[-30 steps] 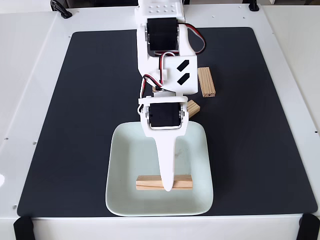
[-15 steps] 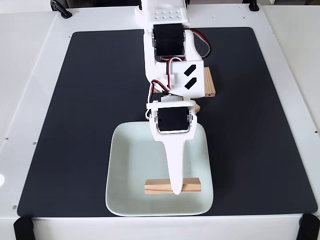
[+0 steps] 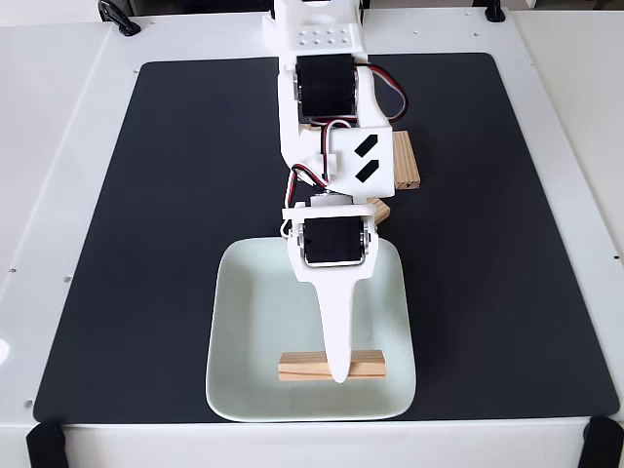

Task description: Pick up the wooden block and place them on the plate.

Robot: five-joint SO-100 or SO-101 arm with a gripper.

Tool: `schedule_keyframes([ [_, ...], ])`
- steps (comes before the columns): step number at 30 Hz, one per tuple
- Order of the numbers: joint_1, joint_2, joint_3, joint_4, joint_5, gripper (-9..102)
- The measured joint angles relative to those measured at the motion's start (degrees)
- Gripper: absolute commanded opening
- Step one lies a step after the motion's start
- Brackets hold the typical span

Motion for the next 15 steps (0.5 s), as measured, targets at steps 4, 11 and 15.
schedule_keyframes([
  [4,1.14,0.0,0.0,0.0,0.09,0],
  [11,1.49,0.0,0.0,0.0,-0.09,0],
  [15,1.32,0.0,0.0,0.0,-0.09,0],
])
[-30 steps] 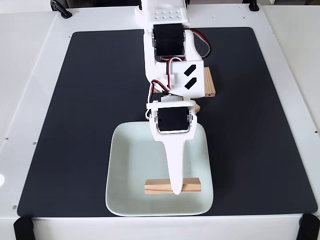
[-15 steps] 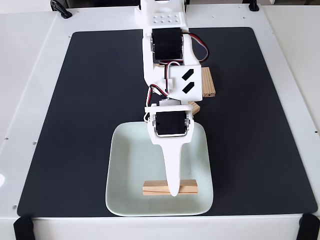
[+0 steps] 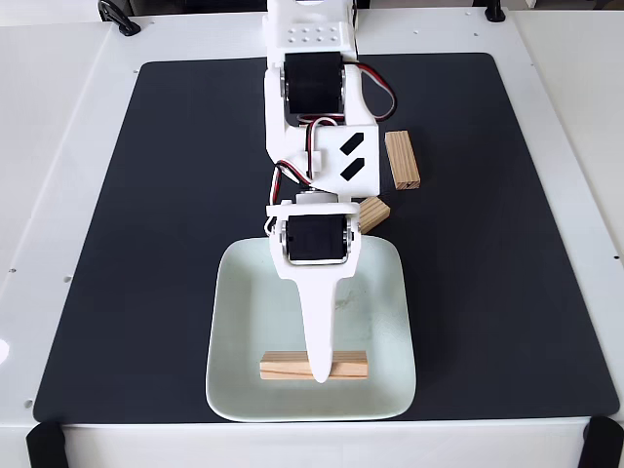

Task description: Pick up the wooden block and place them on the plate.

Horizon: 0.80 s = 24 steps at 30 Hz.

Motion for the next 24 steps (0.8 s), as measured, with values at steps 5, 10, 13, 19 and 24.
schedule_keyframes([
  [5,0.09,0.0,0.0,0.0,0.0,0],
  [10,0.09,0.0,0.0,0.0,0.0,4],
  [13,0.09,0.0,0.0,0.0,0.0,10],
  [19,0.09,0.0,0.0,0.0,-0.09,14],
  [24,0.09,0.0,0.0,0.0,-0.09,15],
])
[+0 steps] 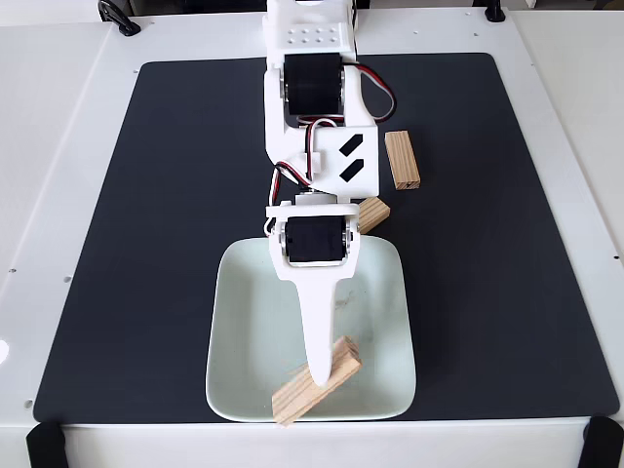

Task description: Pick up the wooden block and place them on the plate.

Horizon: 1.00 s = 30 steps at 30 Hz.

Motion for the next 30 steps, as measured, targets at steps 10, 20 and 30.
schedule_keyframes([
  [10,0.0,0.0,0.0,0.0,0.0,15],
  [20,-0.09,1.32,0.53,1.23,0.0,14],
  [30,-1.49,32.43,28.74,7.12,0.0,1],
])
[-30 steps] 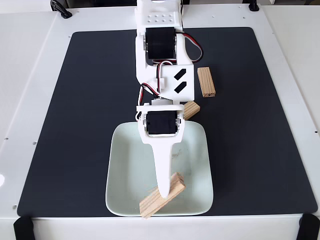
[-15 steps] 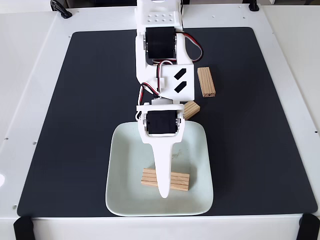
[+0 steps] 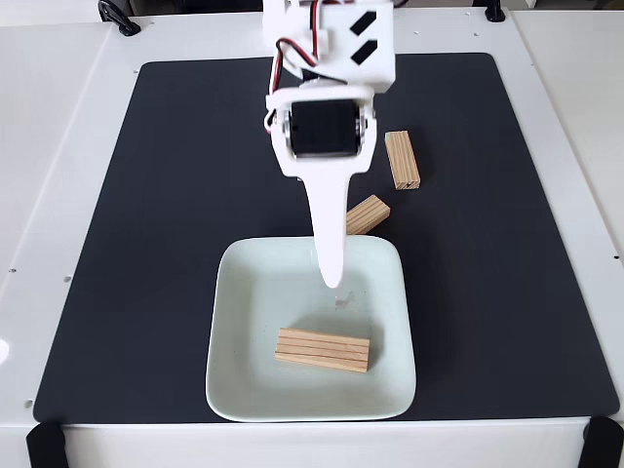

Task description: Pick up the wooden block and place them on the plate.

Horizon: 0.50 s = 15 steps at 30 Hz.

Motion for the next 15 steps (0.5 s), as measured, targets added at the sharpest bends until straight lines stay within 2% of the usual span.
schedule_keyframes([
  [8,-2.2,25.49,29.71,0.09,-0.09,0],
  [15,-4.22,39.29,48.43,0.09,-0.62,0],
])
